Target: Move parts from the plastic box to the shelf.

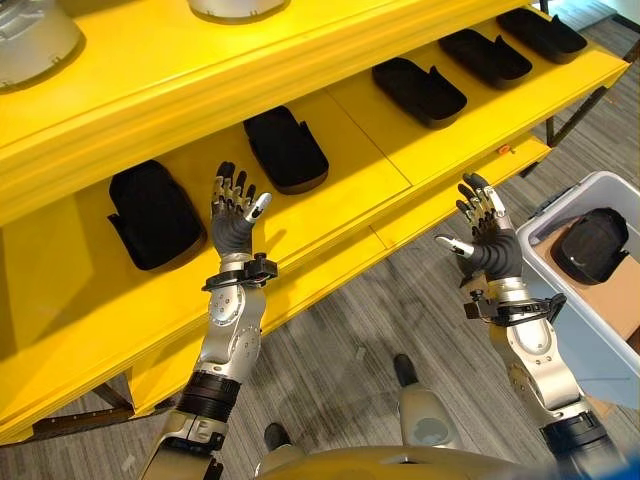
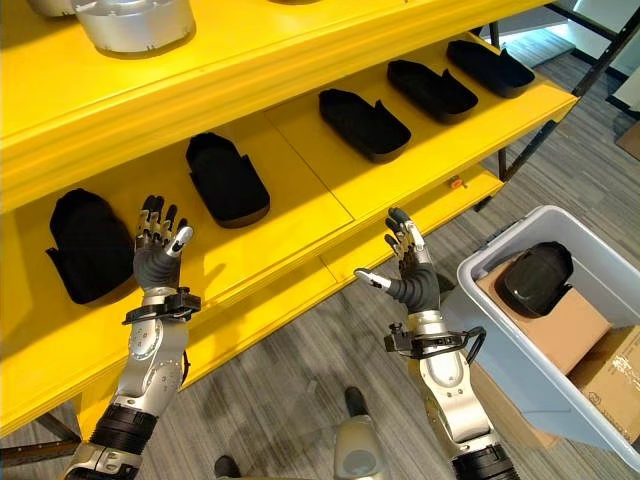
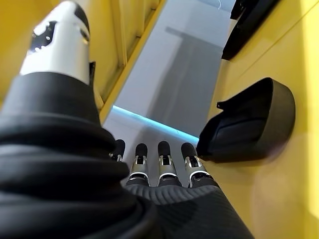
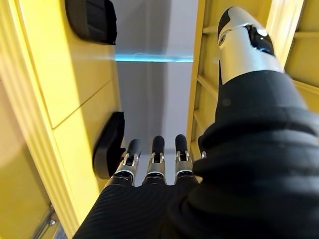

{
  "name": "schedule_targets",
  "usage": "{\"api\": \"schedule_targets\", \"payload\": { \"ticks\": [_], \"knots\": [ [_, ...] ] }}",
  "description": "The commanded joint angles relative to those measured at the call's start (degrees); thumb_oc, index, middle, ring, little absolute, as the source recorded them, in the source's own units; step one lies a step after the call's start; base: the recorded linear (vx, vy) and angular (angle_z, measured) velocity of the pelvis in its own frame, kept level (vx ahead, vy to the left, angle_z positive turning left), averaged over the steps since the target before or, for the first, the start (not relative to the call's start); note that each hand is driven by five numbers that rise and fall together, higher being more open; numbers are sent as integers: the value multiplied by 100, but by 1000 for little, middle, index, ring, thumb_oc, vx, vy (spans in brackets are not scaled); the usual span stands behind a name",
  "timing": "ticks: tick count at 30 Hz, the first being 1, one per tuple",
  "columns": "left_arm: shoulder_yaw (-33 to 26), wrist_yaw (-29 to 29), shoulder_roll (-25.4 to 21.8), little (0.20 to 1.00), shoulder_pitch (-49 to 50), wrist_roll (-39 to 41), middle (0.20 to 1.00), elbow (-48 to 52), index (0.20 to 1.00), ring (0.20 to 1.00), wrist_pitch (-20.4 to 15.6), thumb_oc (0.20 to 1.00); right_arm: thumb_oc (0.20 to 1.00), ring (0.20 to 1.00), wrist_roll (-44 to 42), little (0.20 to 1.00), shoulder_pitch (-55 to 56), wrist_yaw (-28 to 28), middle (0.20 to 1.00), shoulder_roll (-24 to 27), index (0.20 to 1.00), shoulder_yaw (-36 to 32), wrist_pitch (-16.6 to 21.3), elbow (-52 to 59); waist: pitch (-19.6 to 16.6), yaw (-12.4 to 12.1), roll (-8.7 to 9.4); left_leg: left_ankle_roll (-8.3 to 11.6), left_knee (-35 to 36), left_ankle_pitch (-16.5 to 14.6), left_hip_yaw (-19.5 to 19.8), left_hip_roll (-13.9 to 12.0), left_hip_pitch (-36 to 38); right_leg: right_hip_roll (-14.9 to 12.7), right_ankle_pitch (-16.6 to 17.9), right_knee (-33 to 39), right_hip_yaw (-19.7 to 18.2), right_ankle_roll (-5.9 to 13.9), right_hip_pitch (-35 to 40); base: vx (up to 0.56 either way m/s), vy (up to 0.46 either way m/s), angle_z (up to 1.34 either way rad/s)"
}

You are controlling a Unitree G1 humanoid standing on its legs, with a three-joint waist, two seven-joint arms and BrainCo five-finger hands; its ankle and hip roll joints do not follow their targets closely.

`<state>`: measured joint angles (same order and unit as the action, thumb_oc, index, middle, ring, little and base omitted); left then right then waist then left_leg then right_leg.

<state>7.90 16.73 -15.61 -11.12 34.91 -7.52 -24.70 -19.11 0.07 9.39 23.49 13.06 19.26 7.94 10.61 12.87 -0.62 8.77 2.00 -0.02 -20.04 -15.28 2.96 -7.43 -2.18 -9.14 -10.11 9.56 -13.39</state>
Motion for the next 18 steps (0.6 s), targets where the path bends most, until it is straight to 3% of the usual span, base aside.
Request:
{"api": "schedule_targets", "payload": {
  "ticks": [1,18],
  "knots": [
    [-312,247,-32,1000,-644,-391,1000,-233,1000,1000,-422,1000,1000,1000,-177,1000,-246,48,1000,82,1000,-59,397,502,119,-35,88,71,-170,536,128,-384,50,164,288,-481,116,-38,-250,-23,8,-8],
    [-382,981,109,1000,-1438,-486,1000,-1133,1000,1000,-491,1000,1000,1000,-189,1000,-386,161,1000,112,1000,222,452,529,413,116,244,126,-230,560,13,-419,-18,252,237,-716,16,-51,-543,-13,-4,-5]
  ]
}}
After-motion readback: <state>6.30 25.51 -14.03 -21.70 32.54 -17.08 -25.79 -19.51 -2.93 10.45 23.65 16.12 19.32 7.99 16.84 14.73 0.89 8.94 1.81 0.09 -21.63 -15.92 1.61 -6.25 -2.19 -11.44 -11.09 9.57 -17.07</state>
